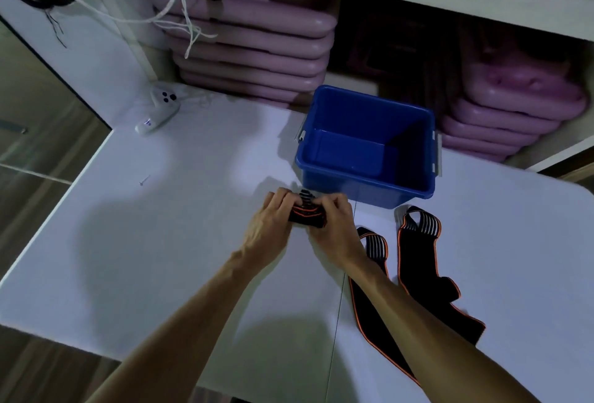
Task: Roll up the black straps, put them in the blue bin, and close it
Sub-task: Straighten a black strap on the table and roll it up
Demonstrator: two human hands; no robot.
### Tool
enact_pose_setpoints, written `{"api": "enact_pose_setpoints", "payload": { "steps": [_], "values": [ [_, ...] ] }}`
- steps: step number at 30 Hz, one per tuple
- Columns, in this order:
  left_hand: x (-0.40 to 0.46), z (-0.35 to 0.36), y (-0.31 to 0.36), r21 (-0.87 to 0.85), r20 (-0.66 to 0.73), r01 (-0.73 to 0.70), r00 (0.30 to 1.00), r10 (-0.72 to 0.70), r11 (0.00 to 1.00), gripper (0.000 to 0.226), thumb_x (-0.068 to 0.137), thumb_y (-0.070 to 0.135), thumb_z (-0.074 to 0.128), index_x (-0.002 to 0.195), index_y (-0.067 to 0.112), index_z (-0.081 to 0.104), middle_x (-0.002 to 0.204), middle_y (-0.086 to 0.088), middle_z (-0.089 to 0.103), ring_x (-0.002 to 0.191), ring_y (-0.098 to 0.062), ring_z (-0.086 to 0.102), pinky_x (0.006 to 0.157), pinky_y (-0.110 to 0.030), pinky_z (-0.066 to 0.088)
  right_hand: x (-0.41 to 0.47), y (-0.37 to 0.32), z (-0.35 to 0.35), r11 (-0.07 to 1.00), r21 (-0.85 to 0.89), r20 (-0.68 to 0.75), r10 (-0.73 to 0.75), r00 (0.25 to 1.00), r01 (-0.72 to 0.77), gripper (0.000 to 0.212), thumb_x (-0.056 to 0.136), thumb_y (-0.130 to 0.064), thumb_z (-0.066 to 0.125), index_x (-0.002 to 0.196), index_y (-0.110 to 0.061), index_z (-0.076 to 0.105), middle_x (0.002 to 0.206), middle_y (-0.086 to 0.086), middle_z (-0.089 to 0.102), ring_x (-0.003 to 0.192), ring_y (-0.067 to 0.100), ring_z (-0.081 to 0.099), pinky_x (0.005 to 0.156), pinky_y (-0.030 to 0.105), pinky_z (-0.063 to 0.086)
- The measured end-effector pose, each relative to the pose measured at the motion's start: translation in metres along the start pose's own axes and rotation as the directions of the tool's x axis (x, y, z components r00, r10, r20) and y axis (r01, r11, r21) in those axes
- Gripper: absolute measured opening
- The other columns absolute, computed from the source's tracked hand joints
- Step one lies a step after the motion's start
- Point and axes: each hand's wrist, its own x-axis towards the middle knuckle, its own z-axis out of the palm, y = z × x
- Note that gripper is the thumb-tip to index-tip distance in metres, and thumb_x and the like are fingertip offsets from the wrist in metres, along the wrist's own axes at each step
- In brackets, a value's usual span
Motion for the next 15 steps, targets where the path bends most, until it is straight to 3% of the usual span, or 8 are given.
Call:
{"api": "enact_pose_setpoints", "payload": {
  "steps": [3,8,15],
  "values": [
    [0.01,0.006,0.003,0.043,0.022,-0.003,1.0,0.002,0.999,0.03,0.08,-0.003,0.057,0.107,0.01,0.054,0.111,-0.008,0.054,0.093,-0.025,0.05,0.065,-0.041,0.052,-0.001,0.005,0.0,0.997,-0.076,-0.093,-0.02,0.996,0.013,0.038,0.08,-0.006,0.067,0.107,-0.027,0.051,0.111,-0.008,0.039,0.104,0.016,0.045,0.086,0.027,0.046],
    [0.021,0.007,0.003,0.112,0.062,0.004,0.998,-0.011,0.994,0.027,0.083,0.003,0.055,0.108,0.011,0.052,0.114,-0.009,0.051,0.095,-0.027,0.05,0.063,-0.043,0.052,0.002,0.001,0.0,0.984,-0.169,-0.18,0.022,0.983,-0.053,0.035,0.081,-0.01,0.063,0.109,-0.023,0.048,0.117,0.003,0.046,0.105,0.024,0.046,0.086,0.044,0.048],
    [0.018,0.004,0.005,0.166,0.054,0.008,0.998,-0.017,0.986,0.032,0.085,0.013,0.061,0.114,0.015,0.05,0.12,-0.005,0.05,0.1,-0.025,0.05,0.076,-0.042,0.052,-0.011,-0.007,-0.008,0.976,-0.207,-0.21,0.028,0.977,-0.072,0.054,0.082,-0.012,0.066,0.129,-0.026,0.042,0.127,0.005,0.047,0.111,0.025,0.045,0.091,0.041,0.046]
  ]
}}
